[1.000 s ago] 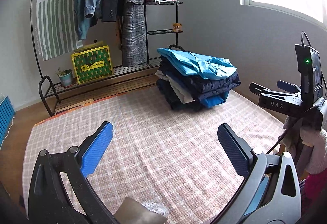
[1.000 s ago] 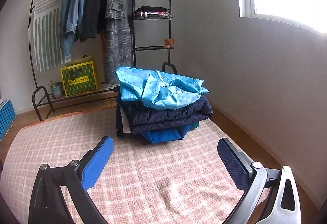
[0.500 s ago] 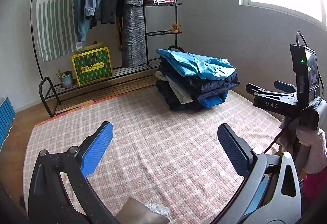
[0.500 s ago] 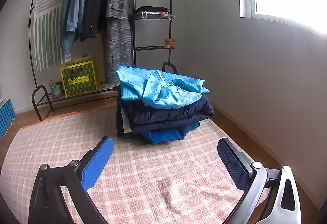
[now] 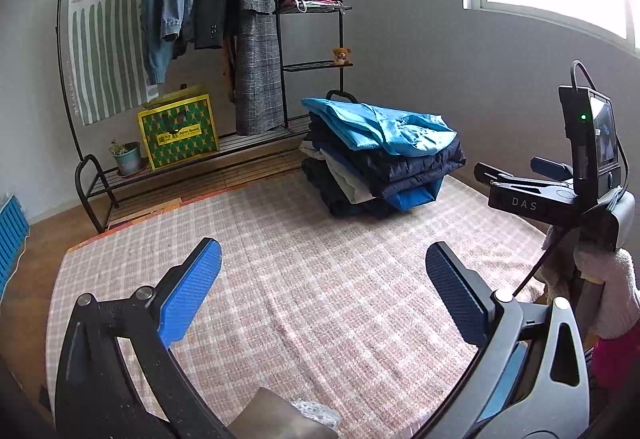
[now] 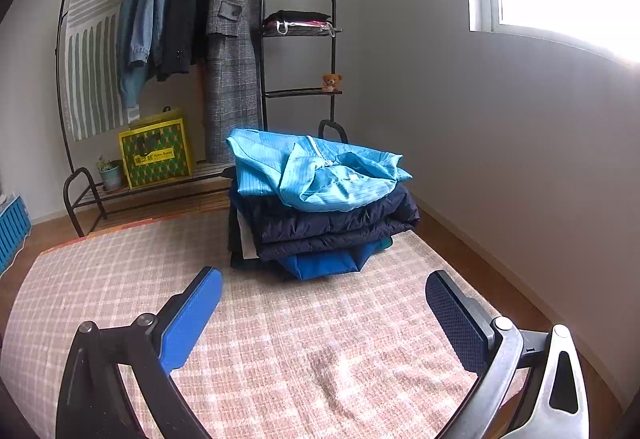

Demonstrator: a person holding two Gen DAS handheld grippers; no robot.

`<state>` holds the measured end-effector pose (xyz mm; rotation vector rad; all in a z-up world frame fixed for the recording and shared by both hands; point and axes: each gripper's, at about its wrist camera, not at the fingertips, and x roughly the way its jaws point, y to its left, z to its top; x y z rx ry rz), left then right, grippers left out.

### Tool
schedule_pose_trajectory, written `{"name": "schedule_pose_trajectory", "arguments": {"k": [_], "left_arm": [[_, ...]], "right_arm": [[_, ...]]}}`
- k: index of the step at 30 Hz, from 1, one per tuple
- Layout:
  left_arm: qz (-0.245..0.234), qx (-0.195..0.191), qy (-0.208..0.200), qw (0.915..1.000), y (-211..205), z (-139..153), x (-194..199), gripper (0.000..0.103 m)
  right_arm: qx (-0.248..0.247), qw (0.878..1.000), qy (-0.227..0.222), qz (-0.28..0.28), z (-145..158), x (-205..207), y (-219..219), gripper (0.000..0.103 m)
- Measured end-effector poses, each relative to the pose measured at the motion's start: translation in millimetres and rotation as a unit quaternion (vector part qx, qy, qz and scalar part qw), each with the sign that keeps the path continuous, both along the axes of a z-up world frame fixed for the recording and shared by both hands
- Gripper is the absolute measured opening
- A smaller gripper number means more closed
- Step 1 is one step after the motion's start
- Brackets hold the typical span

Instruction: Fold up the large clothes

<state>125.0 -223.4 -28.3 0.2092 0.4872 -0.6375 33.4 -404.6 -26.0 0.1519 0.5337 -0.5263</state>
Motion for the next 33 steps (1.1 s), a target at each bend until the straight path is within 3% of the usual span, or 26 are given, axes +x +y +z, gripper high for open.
{"name": "schedule_pose_trajectory", "arguments": {"k": [33], "left_arm": [[0.001, 0.002, 0.0, 1.0, -1.9, -0.1, -1.8, 0.103]], "right_arm": [[0.0, 1.0, 0.008, 0.007, -6.1, 1.5, 6.9, 0.103]]}}
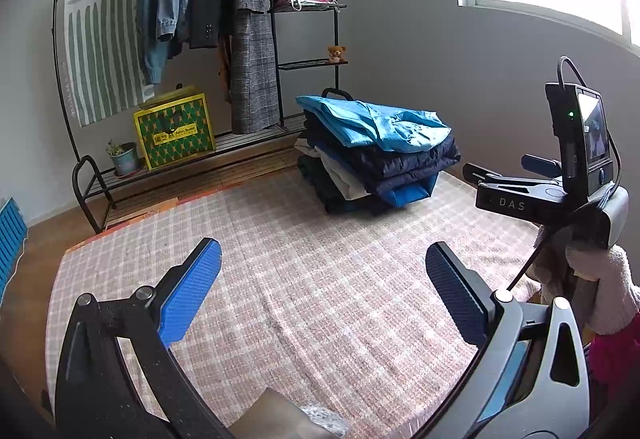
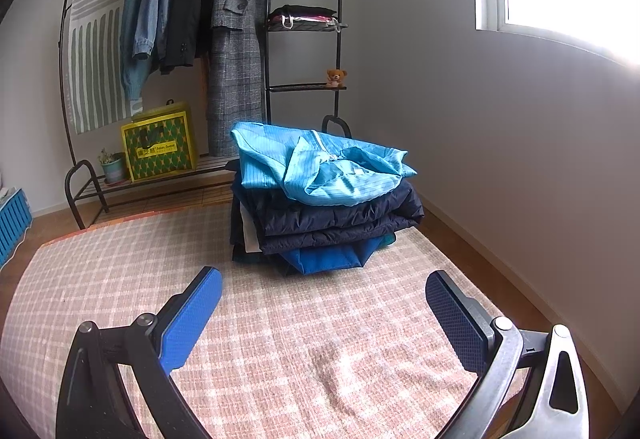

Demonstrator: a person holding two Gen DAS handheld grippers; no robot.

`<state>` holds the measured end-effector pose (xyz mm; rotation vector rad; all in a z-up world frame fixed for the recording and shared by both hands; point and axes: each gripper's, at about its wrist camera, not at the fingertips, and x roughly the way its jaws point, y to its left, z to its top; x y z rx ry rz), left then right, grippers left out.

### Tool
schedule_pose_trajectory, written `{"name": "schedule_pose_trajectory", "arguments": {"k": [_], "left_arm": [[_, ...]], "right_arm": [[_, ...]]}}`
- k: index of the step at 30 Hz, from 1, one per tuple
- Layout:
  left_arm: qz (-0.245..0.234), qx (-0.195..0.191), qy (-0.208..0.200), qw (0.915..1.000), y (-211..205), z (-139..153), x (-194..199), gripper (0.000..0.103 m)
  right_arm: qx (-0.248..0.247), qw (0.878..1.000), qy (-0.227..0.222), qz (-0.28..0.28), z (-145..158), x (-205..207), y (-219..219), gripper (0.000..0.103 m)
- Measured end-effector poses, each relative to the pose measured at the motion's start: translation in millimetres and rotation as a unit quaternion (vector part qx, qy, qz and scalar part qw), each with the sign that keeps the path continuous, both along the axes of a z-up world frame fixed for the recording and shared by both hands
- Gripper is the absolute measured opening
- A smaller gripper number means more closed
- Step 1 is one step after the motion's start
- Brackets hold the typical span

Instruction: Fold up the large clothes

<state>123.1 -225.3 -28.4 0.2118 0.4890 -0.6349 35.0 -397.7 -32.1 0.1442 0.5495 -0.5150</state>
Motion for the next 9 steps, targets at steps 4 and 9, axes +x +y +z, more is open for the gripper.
{"name": "schedule_pose_trajectory", "arguments": {"k": [4, 9], "left_arm": [[-0.002, -0.002, 0.001, 1.0, 0.3, 0.0, -0.4, 0.103], [-0.001, 0.002, -0.005, 1.0, -2.2, -1.5, -4.4, 0.103]], "right_arm": [[-0.001, 1.0, 0.002, 0.001, -0.4, -0.3, 0.9, 0.103], [0.0, 1.0, 0.003, 0.003, -1.3, 2.8, -2.0, 0.103]]}}
